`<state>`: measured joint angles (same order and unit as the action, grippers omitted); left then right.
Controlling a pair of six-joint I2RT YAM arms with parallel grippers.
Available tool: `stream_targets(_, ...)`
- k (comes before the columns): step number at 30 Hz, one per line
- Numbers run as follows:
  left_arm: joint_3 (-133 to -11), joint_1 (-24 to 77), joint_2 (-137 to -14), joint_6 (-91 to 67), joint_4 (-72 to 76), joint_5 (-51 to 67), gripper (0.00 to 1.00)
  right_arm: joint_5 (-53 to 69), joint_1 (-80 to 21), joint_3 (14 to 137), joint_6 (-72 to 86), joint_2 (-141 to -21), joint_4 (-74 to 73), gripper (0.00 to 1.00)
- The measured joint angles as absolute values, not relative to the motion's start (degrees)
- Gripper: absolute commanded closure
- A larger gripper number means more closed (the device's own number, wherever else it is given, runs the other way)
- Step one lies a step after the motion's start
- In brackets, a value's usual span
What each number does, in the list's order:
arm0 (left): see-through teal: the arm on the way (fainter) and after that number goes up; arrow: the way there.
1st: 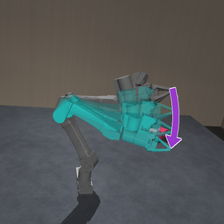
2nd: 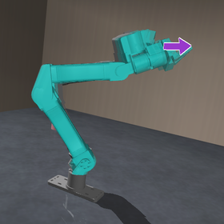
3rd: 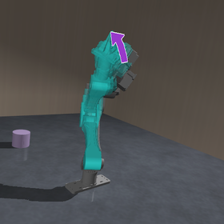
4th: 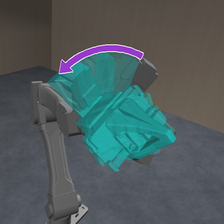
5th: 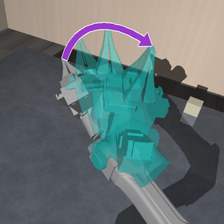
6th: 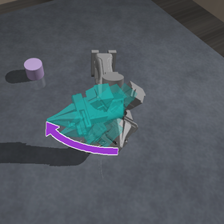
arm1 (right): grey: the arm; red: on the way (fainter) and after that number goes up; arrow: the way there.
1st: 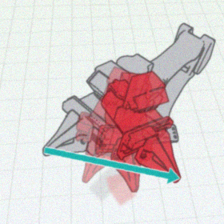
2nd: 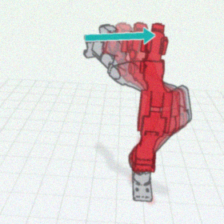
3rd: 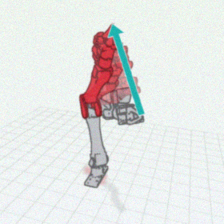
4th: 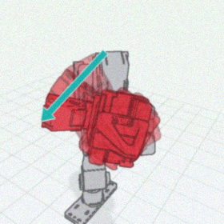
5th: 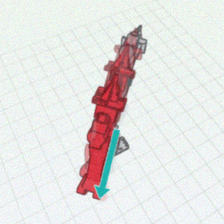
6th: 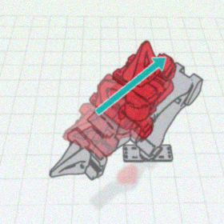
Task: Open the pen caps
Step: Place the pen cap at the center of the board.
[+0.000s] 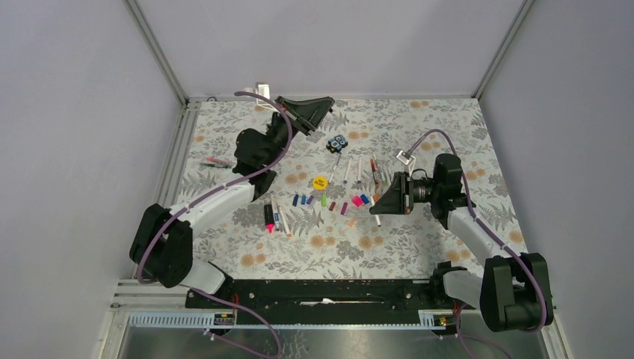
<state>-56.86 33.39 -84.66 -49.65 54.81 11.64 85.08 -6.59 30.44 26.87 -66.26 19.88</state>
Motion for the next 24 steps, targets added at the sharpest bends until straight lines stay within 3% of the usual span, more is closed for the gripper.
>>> stream_targets(9, -53.04, 32.91, -77.21, -49.63, 54.24, 14.00, 1.00, 83.05, -1.52, 30.48, 16.16, -62.57, 13.13, 1.00)
stream_targets(17, -46.17, 32.12, -70.11, -49.63, 36.18, 21.96, 1.00, 71.00, 7.40, 33.47, -3.09, -61.01, -3.29, 1.00)
stream_targets(24, -40.51, 34.96, -69.28, -49.93, 25.76, 25.91, 1.00, 64.34, 12.27, 33.61, -10.55, -60.03, -8.88, 1.00)
